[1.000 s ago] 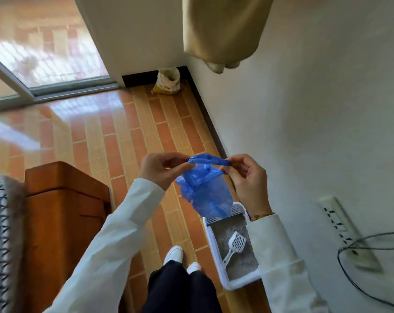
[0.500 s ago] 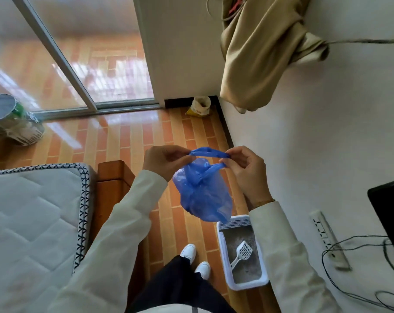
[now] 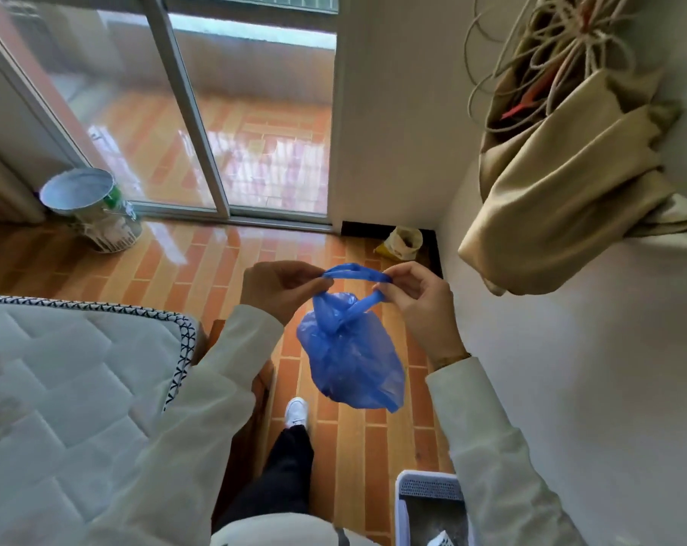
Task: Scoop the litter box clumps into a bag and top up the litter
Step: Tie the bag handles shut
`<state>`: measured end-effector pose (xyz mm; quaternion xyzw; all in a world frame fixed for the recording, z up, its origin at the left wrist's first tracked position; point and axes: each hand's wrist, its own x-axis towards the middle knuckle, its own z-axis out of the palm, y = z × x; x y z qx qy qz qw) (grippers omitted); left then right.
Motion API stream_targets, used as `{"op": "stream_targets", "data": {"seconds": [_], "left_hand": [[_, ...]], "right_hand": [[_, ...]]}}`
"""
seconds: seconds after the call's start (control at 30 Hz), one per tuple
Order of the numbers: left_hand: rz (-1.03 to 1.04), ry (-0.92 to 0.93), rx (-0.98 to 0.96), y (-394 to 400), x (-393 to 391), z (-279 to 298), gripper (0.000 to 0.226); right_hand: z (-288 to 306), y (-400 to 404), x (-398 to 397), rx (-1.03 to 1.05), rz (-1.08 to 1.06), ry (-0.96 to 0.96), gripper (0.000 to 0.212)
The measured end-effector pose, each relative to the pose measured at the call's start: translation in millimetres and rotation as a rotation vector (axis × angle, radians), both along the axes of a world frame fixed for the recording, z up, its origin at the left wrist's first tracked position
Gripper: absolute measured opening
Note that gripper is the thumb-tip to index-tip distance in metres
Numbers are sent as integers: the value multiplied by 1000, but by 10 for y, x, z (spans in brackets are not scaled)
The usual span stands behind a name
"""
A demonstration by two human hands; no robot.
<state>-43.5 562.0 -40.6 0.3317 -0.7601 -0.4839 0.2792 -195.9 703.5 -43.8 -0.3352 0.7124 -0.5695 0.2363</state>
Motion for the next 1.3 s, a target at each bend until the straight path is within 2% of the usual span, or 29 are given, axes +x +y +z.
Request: {"op": "stream_targets", "data": {"seconds": [0.27, 0.43, 0.6, 0.83, 0.97, 1.3], "left_hand": [[83, 55, -12, -1308, -214, 155, 9], [202, 82, 1, -2125, -304, 166, 21], [365, 81, -25, -2941, -430, 78, 21], [603, 123, -22, -3975, -694, 21, 17], [753, 136, -28, -4465, -817, 41, 16], [1000, 85, -10, -5884, -756, -104, 17]], "right_hand": [[122, -1566, -407, -39, 82, 14, 15], [152, -2566, -600, -36, 181, -20, 13], [86, -3660, -840, -38, 311, 14, 28], [60, -5168, -1211, -43, 563, 81, 16], [76, -5965, -1367, -49, 709, 139, 20], [-123, -7889, -1207, -54, 948, 184, 8]]}}
